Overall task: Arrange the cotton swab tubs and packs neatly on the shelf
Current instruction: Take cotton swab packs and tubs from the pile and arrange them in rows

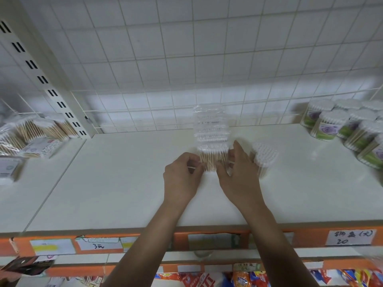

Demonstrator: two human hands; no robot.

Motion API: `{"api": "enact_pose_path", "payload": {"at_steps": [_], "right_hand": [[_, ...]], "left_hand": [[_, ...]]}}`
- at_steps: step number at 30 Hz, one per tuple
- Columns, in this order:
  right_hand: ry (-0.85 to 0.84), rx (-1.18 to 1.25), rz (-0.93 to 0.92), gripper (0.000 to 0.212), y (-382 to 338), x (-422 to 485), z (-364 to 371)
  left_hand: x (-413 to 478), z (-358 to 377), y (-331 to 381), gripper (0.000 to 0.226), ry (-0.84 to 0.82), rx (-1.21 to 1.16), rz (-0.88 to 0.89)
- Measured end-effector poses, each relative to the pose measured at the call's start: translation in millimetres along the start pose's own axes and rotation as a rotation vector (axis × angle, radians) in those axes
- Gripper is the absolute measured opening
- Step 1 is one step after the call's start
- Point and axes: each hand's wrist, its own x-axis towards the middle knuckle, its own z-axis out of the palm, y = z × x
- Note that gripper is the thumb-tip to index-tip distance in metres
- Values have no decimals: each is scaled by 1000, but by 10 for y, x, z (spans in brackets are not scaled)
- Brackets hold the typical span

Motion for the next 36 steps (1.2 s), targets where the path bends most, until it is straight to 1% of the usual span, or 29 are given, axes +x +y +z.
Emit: {"api": "enact_pose_path", "payload": {"at_steps": [4, 8, 10, 12, 14, 15, 17, 19, 21, 22, 23, 25, 29, 31, 36], "right_hand": [[-23, -28, 9, 52, 3, -28, 4], [-47, -70, -15, 57, -24, -88, -11], [-51, -97, -33, 59, -65, -140, -61], [-37, -95, -37, 60, -139, -203, -131], [36, -58, -71, 55, -216, -256, -211], [100, -36, -100, 50, -247, -283, -254], [278, -46, -188, 39, -251, -314, -331], [433, -75, -224, 35, -178, -320, -413], [502, -82, -211, 37, -52, -299, -495], [503, -80, -189, 39, 25, -282, -535], [478, -68, -157, 42, 103, -266, -571], [376, -5, -93, 50, 232, -235, -655], [98, 86, 29, 59, 421, -157, -868], [-7, 139, 49, 59, 507, -113, -953], [-49, 260, 14, 52, 665, -39, -1203]], "left_hand": [[-7, 14, -5, 12, 8, -8, -8], [-35, 13, -4, 20, 27, 17, 11], [-74, 7, 16, 23, 73, 58, 51], [-123, -1, 72, 20, 124, 49, 131], [-176, -4, 162, 16, 135, 12, 234], [-209, 4, 211, 15, 122, -7, 283], [-279, 42, 313, 15, 57, -73, 338], [-346, 119, 407, 24, -38, -148, 338], [-396, 247, 477, 33, -100, -142, 364], [-416, 322, 503, 36, -105, -111, 392], [-433, 393, 525, 38, -99, -76, 418], [-452, 512, 573, 42, -91, -32, 427], [-433, 729, 705, 53, -74, -4, 325], [-433, 837, 781, 54, -44, -11, 315], [-432, 1125, 958, 59, 44, -19, 320]]}}
